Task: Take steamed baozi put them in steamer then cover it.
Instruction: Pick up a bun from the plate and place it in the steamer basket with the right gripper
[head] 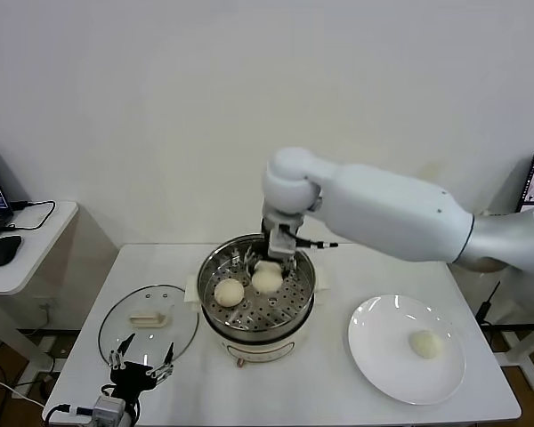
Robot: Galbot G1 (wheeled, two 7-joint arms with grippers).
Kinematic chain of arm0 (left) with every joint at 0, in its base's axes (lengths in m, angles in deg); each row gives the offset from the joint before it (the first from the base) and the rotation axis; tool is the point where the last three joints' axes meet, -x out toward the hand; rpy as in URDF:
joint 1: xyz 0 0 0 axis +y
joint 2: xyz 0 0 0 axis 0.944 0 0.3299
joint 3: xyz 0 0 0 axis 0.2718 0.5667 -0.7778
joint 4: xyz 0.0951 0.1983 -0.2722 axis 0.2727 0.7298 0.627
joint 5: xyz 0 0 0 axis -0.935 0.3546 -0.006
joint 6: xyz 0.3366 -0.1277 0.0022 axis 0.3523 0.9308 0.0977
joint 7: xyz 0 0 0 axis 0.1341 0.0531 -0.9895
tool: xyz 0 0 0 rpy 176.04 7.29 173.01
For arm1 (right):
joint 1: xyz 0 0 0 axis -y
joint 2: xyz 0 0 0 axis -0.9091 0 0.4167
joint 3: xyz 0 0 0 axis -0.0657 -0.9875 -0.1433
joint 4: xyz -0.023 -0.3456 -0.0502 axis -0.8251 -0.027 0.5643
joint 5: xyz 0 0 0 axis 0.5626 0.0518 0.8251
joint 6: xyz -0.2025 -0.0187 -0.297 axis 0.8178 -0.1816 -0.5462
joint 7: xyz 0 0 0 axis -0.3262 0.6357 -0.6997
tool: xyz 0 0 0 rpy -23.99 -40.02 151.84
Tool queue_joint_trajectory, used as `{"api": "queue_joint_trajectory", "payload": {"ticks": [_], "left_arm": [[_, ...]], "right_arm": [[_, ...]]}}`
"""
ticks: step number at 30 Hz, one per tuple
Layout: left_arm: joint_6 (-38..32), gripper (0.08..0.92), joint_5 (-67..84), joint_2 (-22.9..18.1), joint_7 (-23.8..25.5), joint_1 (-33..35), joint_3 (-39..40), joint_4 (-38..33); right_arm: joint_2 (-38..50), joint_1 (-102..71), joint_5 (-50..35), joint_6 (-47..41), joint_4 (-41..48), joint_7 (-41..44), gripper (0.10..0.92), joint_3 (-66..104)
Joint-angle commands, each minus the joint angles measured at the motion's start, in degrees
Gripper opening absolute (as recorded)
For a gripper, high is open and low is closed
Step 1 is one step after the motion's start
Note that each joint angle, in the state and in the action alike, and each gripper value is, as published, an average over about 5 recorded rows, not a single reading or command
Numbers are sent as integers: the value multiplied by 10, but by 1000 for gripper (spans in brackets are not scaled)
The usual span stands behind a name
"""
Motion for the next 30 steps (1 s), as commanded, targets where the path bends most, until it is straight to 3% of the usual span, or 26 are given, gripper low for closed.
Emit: {"api": "queue_joint_trajectory", "payload": {"ticks": [1,21,27,30], "left_arm": [[0,823,4,-3,0,1,1,-4],[0,823,4,-2,1,-5,4,4],[0,823,4,-2,1,-6,3,7],[0,823,4,-2,1,-6,4,8]], "right_arm": [[-23,-38,54,12,-33,-8,636,-40],[-46,-75,91,15,7,-20,636,-30],[-47,-73,66,-2,23,-34,639,-31],[-43,-66,35,-21,23,-46,681,-31]]}}
